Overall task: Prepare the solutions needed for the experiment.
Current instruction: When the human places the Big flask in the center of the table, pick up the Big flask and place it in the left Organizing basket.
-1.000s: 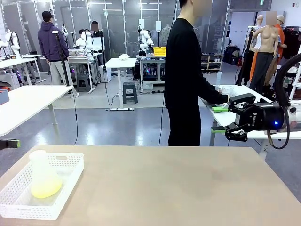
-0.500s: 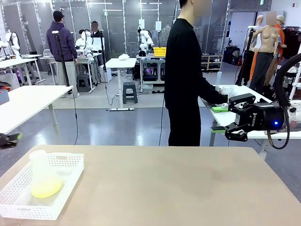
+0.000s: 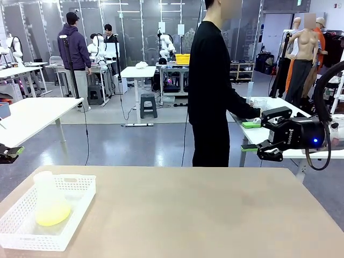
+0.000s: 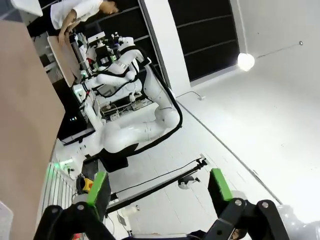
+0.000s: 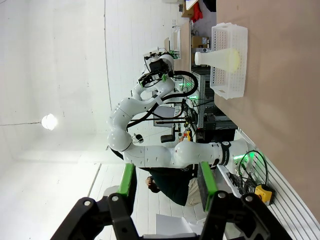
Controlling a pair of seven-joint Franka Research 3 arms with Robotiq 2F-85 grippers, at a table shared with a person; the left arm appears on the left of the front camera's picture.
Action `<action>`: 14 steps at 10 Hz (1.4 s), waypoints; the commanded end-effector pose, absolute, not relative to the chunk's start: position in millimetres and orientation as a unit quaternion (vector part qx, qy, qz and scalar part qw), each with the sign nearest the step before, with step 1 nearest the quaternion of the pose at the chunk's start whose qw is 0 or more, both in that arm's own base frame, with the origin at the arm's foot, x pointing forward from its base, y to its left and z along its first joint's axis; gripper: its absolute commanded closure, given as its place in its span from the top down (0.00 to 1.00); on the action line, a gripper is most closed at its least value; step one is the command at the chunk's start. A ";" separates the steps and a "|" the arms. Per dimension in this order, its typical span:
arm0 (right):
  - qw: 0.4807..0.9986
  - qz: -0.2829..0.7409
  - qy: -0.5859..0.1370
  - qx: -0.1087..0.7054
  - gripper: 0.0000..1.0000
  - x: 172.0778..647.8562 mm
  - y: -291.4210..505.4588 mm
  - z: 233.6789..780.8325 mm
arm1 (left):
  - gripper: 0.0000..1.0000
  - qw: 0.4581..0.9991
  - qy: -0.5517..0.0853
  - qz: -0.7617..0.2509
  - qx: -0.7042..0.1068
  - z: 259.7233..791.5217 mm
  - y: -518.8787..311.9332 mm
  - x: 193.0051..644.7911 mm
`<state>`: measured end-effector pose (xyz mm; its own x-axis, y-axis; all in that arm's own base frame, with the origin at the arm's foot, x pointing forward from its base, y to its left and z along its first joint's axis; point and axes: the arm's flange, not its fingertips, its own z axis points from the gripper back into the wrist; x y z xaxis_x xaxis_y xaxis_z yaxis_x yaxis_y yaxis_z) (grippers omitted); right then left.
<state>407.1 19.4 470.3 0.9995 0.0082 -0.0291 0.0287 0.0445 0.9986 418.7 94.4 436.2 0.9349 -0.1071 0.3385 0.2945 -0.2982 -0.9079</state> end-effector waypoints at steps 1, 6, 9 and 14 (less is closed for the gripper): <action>0.721 -0.005 0.014 0.693 0.63 406.3 19.2 470.9 | 1.00 0.599 -0.036 -0.171 -0.781 458.9 122.2 403.2; 0.721 -0.005 0.014 0.693 0.63 406.3 19.2 470.9 | 1.00 0.597 -0.049 -0.166 -0.783 439.6 97.6 419.9; 0.721 -0.005 0.014 0.693 0.63 406.3 19.2 470.9 | 1.00 0.668 0.004 -0.152 -0.728 431.4 85.4 417.1; 0.721 -0.005 0.014 0.693 0.63 406.3 19.2 470.9 | 1.00 0.686 0.003 -0.119 -0.717 435.4 80.2 426.6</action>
